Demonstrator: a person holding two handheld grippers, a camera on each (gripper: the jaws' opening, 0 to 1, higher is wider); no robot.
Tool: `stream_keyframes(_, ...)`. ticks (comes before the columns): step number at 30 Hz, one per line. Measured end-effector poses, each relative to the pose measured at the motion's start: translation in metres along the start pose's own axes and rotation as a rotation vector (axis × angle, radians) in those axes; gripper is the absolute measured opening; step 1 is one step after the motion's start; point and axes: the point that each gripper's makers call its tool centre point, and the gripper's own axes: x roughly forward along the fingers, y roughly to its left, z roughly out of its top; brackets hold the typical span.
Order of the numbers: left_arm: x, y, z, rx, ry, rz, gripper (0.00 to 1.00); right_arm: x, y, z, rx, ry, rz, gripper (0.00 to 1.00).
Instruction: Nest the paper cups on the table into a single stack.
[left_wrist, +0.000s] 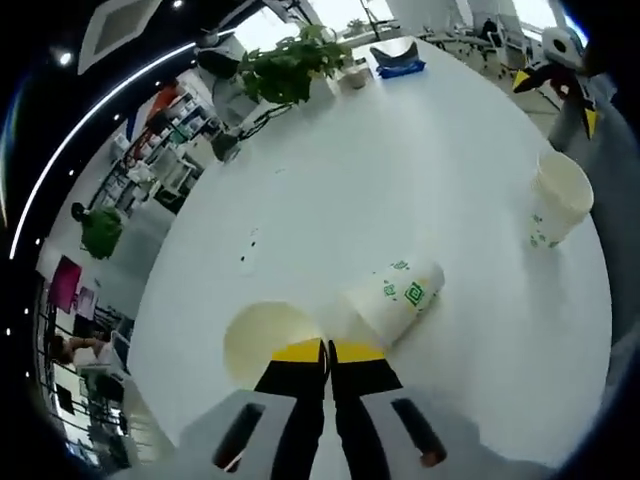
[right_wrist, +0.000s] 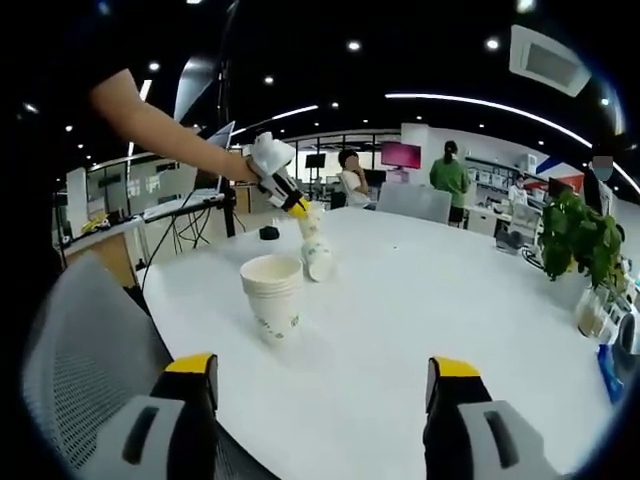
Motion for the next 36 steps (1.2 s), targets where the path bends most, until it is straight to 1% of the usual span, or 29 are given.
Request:
stream_keyframes(3,-0.013,-0.003,0.007,-0.012,0.001,0.008,0.00,0.000,0.000,0.001,0.000,-0.007,0.001,0.88)
stream_keyframes(5,-0.017,-0.003,0.008,-0.058,-0.008,0.010,0.00,0.000,0.000,0.001,0.000,-0.010,0.003,0.88)
stream_keyframes(6,-0.020,-0.005,0.011,-0.077,-0.013,0.013,0.00,-0.001,0.001,0.002,-0.002,-0.011,0.004,0.88)
stream_keyframes(9,-0.030,-0.009,0.017,-0.105,-0.020,0.016,0.00,-0.001,0.001,0.002,-0.006,-0.017,0.006,0.89)
stream_keyframes(10,-0.027,-0.008,0.016,-0.111,-0.024,0.017,0.00,-0.001,0.001,0.003,-0.007,-0.019,0.006,0.89)
stream_keyframes(13,-0.040,-0.010,0.020,-0.128,-0.033,0.024,0.00,-0.001,0.001,0.003,-0.006,-0.022,0.007,0.89)
stream_keyframes(14,-0.044,-0.013,0.024,-0.132,-0.034,0.025,0.00,-0.001,0.001,0.003,-0.007,-0.023,0.007,0.90)
stream_keyframes(17,-0.050,-0.015,0.028,-0.141,-0.041,0.028,0.00,-0.001,0.001,0.004,-0.008,-0.026,0.010,0.90)
stream_keyframes(18,-0.056,-0.017,0.031,-0.144,-0.046,0.028,0.00,-0.001,0.002,0.004,-0.008,-0.027,0.011,0.90)
stream_keyframes(21,-0.064,-0.018,0.036,-0.152,-0.057,0.029,0.00,-0.001,0.002,0.005,-0.008,-0.028,0.013,0.91)
stream_keyframes(26,-0.082,-0.021,0.048,-0.163,-0.086,0.030,0.00,-0.002,0.001,0.002,-0.008,-0.027,0.015,0.91)
stream_keyframes(32,-0.100,-0.029,0.063,-0.148,-0.111,0.027,0.00,-0.002,0.000,0.001,-0.010,-0.026,0.017,0.91)
stream_keyframes(36,-0.110,-0.037,0.077,-0.127,-0.128,0.021,0.00,-0.001,0.001,0.000,-0.011,-0.019,0.022,0.91)
